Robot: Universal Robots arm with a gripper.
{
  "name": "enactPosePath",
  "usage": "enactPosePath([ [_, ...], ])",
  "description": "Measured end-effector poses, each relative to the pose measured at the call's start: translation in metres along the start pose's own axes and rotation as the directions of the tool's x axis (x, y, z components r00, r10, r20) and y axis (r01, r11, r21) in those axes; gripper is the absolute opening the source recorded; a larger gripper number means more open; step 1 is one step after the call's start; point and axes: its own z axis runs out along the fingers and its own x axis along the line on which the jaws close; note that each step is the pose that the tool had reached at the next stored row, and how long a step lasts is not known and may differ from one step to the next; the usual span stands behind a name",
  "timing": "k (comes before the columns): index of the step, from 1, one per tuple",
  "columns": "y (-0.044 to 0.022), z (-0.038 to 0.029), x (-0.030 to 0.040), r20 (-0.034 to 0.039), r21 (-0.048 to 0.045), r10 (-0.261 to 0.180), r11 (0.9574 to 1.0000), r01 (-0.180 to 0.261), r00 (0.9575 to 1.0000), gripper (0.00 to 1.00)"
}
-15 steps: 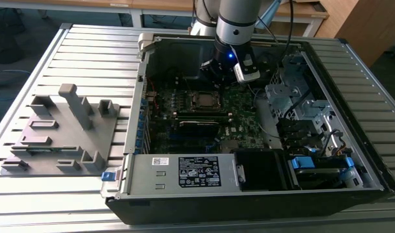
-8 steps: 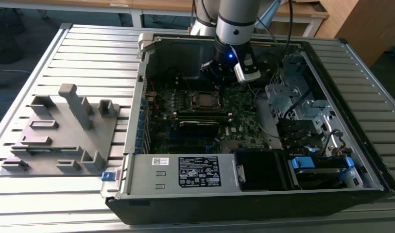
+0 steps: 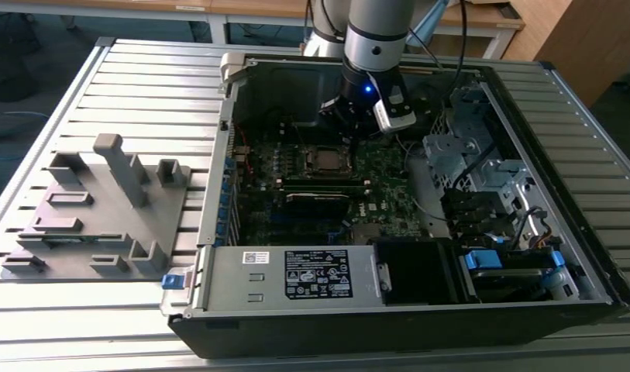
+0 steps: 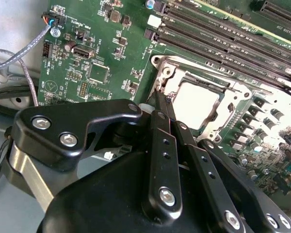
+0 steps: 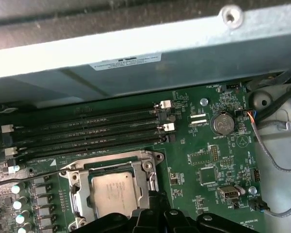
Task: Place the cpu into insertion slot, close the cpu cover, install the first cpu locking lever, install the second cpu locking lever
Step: 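Close the cpu cover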
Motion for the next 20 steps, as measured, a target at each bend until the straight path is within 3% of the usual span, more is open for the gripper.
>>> enactPosePath([
  [12,-0.0049,0.0012,0.0262,0.0018,-0.0005,0.0,1.0,0.0,1.0,0.1],
  [20,-0.0053,0.0013,0.0285,0.002,-0.0004,0.0,1.0,0.0,1.0,0.1],
])
